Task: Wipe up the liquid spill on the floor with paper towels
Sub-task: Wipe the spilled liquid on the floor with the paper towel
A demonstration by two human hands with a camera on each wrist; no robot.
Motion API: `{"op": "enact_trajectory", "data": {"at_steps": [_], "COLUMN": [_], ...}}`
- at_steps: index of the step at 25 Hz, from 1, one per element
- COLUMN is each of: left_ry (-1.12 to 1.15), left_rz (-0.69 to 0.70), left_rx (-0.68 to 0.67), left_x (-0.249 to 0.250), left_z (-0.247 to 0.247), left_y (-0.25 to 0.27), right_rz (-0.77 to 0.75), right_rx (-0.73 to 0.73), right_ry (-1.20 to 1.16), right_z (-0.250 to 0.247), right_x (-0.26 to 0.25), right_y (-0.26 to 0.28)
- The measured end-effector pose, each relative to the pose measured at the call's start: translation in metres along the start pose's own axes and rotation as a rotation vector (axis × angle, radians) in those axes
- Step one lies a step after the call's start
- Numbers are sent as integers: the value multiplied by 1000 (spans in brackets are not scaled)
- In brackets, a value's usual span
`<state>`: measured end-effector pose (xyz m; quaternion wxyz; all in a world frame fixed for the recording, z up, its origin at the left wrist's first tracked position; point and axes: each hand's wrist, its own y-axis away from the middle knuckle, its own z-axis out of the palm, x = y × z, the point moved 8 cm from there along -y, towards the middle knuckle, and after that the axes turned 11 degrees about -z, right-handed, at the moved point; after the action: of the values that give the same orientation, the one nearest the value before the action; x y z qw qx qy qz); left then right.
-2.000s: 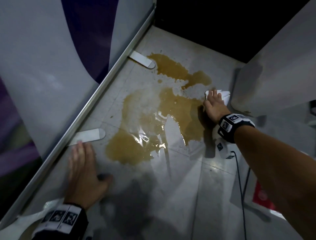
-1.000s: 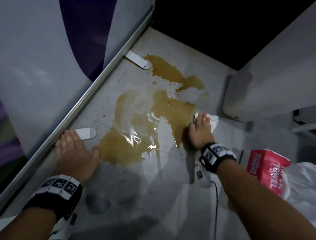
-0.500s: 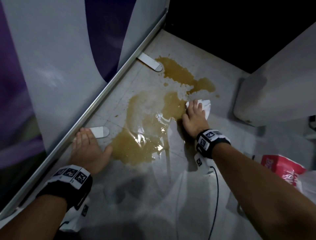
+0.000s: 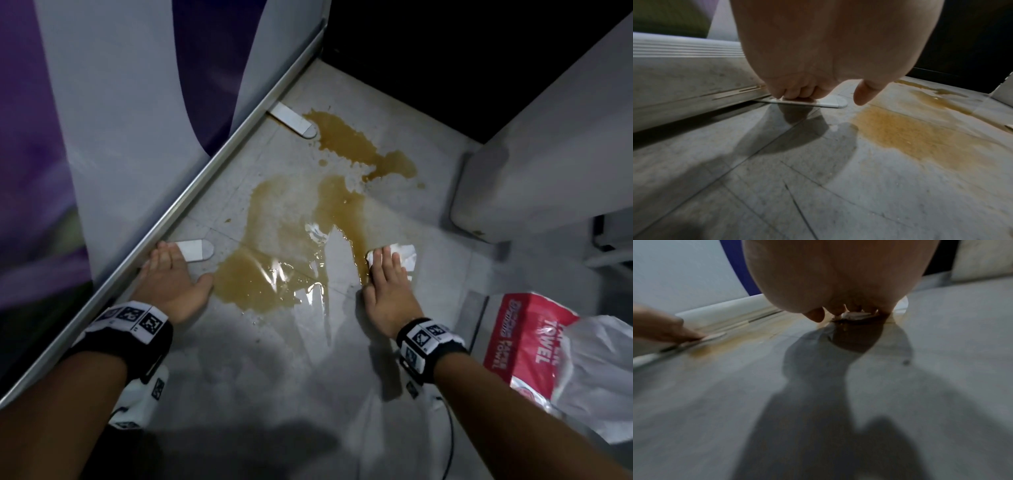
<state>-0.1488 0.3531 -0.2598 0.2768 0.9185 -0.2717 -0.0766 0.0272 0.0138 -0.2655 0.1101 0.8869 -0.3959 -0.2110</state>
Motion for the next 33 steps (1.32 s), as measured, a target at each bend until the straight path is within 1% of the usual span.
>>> {"op": "enact_trajectory", "data": {"at_steps": [4, 7, 12, 16, 17, 18, 21, 22, 23, 24, 26, 27, 28, 29, 30, 32, 33], "left_ry": [12, 14, 24, 0, -4, -7, -21, -27, -35, -41, -39, -39, -41, -48, -55, -59, -57], "left_rz": [13, 17, 11, 0, 0, 1, -11, -16, -20, -20, -20, -21, -23, -27, -32, -33, -31], "left_rx": [-3, -8, -5, -5, -6, -6, -22, -30, -36, -41, -47, -49, -45, -41, -39, -46, -51], "left_x": [1, 0, 0, 1, 2, 2, 2, 3, 3, 4, 4, 4, 4, 3, 3, 3, 3], "left_z": [-2, -1, -3, -5, -5, -5, -4, -3, -3, -3, -4, -4, -4, -3, -2, 0, 1], "left_y": [-1, -3, -3, 0, 0, 1, 3, 4, 5, 5, 8, 8, 7, 7, 7, 7, 6], "right_rz": [91, 89, 99, 51, 51, 64, 128, 169, 188, 197, 187, 186, 158, 117, 65, -29, -64], "right_rx": [145, 223, 249, 262, 256, 252, 283, 295, 307, 323, 406, 481, 551, 575, 547, 369, 302], "right_ry": [-142, -193, -200, -221, -269, -374, -947, -1074, -1107, -1043, -608, -415, -301, -259, -236, -163, -108], "right_z": [13, 10, -3, -8, -9, -13, -28, -34, -42, -50, -70, -78, -83, -81, -69, -28, -9], "right_x": [-11, -16, -28, -45, -48, -50, -47, -42, -37, -28, -7, 0, -1, -8, -17, -40, -48], "right_y": [20, 26, 42, 52, 52, 51, 31, 19, 5, -10, -30, -31, -27, -24, -24, -26, -28]}}
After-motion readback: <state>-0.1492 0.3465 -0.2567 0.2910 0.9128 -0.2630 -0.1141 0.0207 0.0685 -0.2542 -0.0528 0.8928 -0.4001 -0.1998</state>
